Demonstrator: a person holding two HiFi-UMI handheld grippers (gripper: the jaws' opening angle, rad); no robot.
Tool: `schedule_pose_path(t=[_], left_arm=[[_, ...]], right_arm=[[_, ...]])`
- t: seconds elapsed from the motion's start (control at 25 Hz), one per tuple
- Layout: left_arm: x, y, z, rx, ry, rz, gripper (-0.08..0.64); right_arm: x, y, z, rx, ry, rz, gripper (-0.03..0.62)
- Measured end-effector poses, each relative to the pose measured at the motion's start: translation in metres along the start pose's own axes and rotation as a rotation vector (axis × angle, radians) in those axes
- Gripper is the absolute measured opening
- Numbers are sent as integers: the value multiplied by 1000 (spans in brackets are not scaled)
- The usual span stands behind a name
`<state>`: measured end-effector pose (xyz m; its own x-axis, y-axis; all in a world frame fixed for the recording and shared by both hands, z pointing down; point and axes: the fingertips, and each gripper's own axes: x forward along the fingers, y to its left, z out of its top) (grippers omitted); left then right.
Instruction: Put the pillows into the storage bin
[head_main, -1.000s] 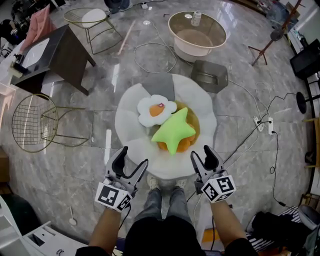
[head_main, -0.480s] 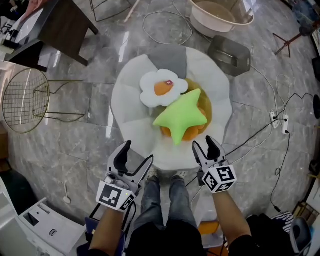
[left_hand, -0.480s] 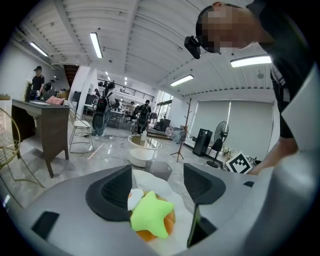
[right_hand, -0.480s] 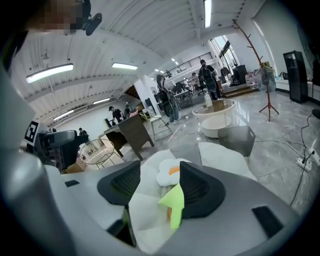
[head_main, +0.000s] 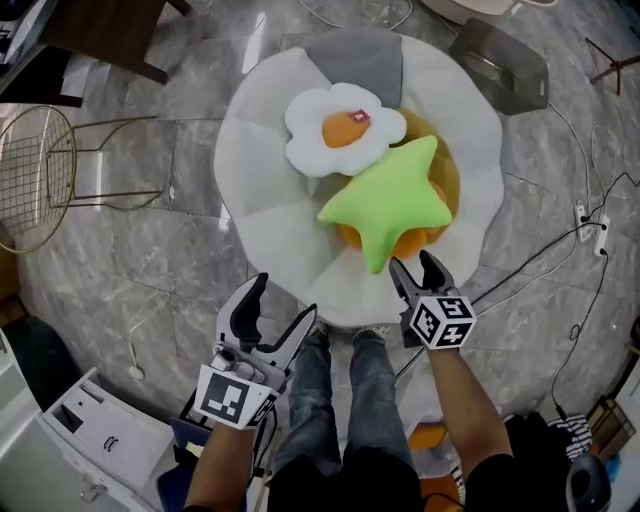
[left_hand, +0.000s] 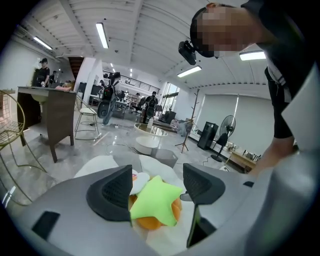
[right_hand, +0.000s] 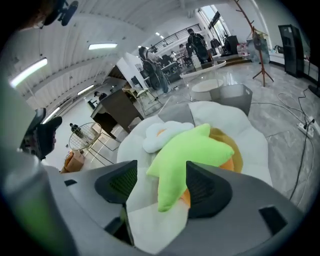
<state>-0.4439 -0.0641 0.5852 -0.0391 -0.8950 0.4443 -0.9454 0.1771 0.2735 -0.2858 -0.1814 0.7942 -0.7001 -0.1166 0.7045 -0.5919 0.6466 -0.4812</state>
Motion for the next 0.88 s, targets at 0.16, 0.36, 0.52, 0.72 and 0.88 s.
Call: schedule_pose_path(t=[0.16, 0.36, 0.52, 0.72, 0.88], left_arm=[[0, 10, -23, -14, 23, 18, 333], [4, 22, -55, -31, 60, 46, 331], [13, 33, -80, -47, 92, 64, 332], [15, 31, -105, -56, 132, 66, 331], [6, 33, -121, -52, 171, 86, 333]], right_arm=[[31, -10, -32, 26, 71, -6, 311], [54, -15, -53, 60, 116, -15, 335], [71, -25, -70, 108, 157, -24, 358], [88, -34, -95, 246, 195, -2, 381], [104, -30, -102, 273, 211, 19, 387]])
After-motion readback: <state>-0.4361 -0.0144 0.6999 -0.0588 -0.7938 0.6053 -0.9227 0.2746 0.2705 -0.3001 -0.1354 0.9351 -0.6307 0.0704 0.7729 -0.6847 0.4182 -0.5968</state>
